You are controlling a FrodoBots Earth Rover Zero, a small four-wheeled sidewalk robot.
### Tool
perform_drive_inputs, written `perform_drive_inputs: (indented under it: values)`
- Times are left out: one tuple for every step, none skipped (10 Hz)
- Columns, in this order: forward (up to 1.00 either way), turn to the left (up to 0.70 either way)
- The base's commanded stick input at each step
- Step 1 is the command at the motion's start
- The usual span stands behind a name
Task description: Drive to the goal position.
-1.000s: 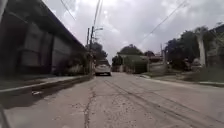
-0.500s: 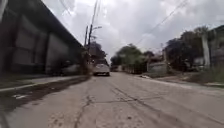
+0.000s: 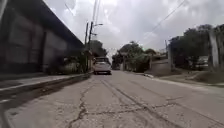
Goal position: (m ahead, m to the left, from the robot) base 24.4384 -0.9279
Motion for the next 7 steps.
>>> perform_drive_inputs:
  values:
    - [1.00, -0.08]
    - [1.00, -0.08]
    - [1.00, -0.32]
    - [1.00, -0.32]
    - [1.00, -0.32]
    - [1.00, -0.19]
    - [1.00, -0.04]
